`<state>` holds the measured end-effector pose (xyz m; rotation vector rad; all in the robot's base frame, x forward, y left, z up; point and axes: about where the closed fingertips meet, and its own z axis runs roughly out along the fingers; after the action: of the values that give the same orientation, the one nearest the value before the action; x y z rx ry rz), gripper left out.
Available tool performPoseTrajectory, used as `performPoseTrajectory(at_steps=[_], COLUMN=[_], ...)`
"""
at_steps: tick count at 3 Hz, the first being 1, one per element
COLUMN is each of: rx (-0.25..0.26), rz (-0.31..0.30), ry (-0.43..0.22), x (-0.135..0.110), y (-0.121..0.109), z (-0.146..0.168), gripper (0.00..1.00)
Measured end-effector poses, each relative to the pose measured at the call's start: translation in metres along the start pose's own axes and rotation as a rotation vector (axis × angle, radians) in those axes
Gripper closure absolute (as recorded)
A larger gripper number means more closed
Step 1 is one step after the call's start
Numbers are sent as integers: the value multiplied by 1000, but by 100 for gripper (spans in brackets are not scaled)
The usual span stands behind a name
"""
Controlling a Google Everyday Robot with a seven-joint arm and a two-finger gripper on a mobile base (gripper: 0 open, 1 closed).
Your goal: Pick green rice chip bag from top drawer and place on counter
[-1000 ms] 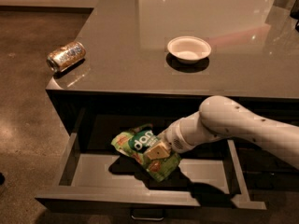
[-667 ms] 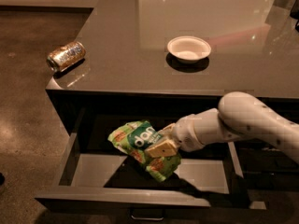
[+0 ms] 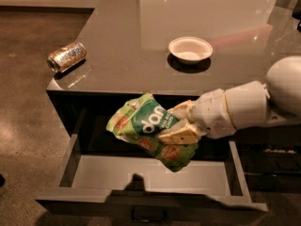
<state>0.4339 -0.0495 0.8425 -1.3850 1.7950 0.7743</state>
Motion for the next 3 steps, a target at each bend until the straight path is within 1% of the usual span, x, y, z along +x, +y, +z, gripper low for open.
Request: performPoseTrajectory(at_steps=[1, 2, 3], rx=[50, 140, 205], rz=[-71, -84, -36], ry=[63, 193, 271], x=[-51, -113, -147], y=[-13, -57, -95], z=[-31, -62, -71], gripper=[56, 57, 57])
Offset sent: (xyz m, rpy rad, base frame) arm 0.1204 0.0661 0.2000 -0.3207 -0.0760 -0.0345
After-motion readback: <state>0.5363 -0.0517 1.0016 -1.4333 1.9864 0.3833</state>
